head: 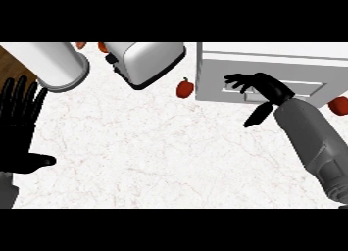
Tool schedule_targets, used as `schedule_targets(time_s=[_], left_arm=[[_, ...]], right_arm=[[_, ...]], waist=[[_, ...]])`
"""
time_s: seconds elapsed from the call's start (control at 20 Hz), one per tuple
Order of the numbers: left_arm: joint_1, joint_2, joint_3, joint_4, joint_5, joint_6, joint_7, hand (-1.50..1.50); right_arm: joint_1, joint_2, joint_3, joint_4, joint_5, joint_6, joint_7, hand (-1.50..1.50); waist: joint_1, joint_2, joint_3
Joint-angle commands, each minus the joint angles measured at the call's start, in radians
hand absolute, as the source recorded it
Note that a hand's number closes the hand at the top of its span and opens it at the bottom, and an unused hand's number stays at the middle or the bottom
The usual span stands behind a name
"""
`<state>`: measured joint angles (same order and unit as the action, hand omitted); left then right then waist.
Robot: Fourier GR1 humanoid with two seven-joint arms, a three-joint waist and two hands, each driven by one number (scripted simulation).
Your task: Pick up the cup, place it into the drawer and close the drawer
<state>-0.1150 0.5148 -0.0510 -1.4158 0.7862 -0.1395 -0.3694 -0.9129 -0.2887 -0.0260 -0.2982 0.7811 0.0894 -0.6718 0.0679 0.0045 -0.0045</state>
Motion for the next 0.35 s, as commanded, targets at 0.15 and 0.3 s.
schedule_targets(time_s=[0.15, 0.3], left_arm=[[-0.022, -0.021, -0.008, 0.026, -0.038, 0.012, -0.019, -1.5], [-0.032, -0.035, -0.02, 0.046, -0.052, 0.002, -0.03, -1.5]], right_arm=[[-0.086, -0.057, -0.038, 0.101, 0.002, -0.031, 0.095, -1.5], [-0.092, -0.089, -0.042, 0.114, -0.004, -0.006, 0.065, -1.5]], waist=[[0.014, 0.032, 0.007], [0.013, 0.036, 0.007]])
